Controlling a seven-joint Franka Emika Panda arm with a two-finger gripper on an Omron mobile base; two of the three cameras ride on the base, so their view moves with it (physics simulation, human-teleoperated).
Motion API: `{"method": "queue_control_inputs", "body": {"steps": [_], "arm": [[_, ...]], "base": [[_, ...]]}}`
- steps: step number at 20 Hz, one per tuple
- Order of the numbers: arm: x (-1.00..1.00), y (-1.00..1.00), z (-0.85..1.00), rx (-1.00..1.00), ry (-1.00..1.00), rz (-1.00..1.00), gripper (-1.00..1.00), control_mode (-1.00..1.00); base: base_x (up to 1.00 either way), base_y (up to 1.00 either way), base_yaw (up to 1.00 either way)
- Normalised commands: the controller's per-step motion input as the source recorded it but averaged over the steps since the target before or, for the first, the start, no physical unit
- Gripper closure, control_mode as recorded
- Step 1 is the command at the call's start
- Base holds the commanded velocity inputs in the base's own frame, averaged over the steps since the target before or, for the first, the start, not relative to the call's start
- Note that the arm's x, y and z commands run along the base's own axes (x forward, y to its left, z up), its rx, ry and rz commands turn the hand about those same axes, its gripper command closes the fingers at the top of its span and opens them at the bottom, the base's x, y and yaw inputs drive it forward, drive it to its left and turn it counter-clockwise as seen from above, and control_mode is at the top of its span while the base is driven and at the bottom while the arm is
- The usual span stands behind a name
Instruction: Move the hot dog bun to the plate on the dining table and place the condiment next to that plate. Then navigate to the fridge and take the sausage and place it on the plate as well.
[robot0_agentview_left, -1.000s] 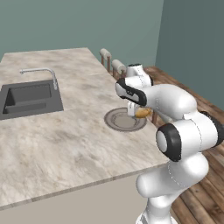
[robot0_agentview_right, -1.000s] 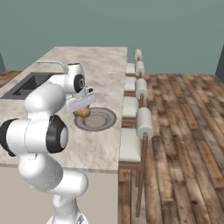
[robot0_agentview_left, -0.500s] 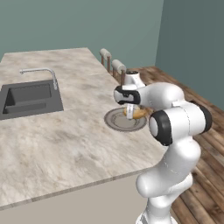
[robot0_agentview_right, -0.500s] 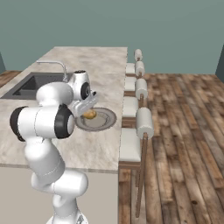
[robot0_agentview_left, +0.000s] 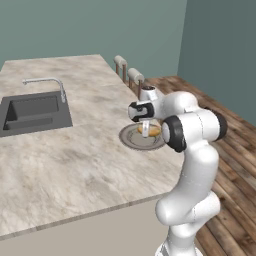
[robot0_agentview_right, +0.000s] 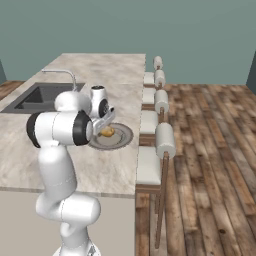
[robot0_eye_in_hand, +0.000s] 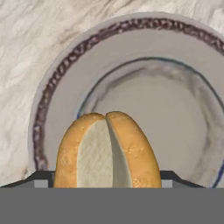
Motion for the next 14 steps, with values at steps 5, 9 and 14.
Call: {"method": "queue_control_inputs", "body": {"steps": [5, 9, 14], "arm": [[0.36, 0.01, -0.33, 0.0, 0.0, 0.0, -1.0, -1.0], [0.01, 0.0, -0.18, 0.0, 0.0, 0.0, -1.0, -1.0], [0.0, 0.0, 0.17, 0.01, 0.0, 0.0, -1.0, -1.0]], "base": [[0.0, 0.0, 0.0], [0.0, 0.0, 0.0], [0.0, 0.0, 0.0]]}}
